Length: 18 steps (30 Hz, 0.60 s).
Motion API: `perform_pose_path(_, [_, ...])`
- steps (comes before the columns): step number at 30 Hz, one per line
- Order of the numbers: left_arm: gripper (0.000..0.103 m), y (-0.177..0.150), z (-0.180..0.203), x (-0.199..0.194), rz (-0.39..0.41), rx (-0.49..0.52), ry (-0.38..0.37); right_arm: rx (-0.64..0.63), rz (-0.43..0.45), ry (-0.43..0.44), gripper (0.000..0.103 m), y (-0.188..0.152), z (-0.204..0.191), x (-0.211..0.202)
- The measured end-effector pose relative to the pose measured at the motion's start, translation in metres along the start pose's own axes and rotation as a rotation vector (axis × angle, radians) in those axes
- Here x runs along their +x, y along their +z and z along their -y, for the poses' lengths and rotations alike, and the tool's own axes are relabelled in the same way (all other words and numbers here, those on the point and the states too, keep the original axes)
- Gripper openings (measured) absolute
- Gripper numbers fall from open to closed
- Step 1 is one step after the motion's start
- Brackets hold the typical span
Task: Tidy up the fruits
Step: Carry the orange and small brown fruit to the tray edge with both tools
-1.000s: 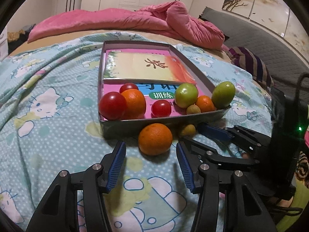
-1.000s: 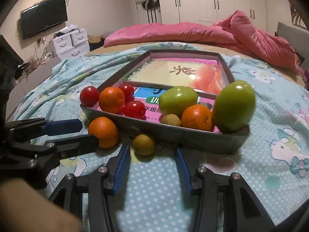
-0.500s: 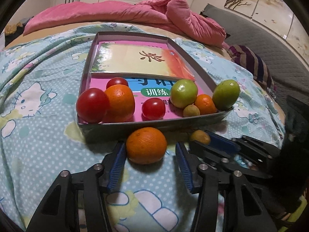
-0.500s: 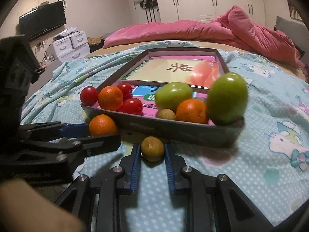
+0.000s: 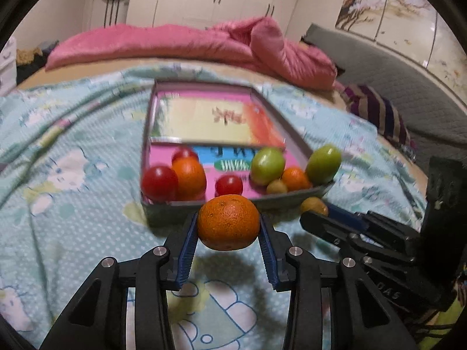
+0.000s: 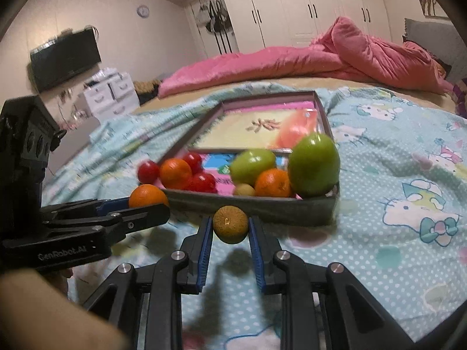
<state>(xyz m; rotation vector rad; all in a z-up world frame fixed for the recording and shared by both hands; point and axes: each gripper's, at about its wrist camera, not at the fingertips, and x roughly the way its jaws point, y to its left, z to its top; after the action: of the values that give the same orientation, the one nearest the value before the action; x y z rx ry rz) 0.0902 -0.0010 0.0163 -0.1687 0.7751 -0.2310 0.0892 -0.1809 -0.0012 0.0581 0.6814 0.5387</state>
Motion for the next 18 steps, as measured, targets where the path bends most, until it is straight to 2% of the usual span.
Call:
perform_pose_path(4, [0.042, 0.007, 0.002, -0.01, 0.033, -0.002, 0.023, -0.034, 0.05, -0.015, 0.025, 0.004, -0.008, -0.009])
perform_pose_path(18, [0.042, 0.019, 0.016, 0.004, 0.033, 0.021, 0.022, -0.026, 0.111, -0.041, 0.025, 0.012, -0.003, -0.018])
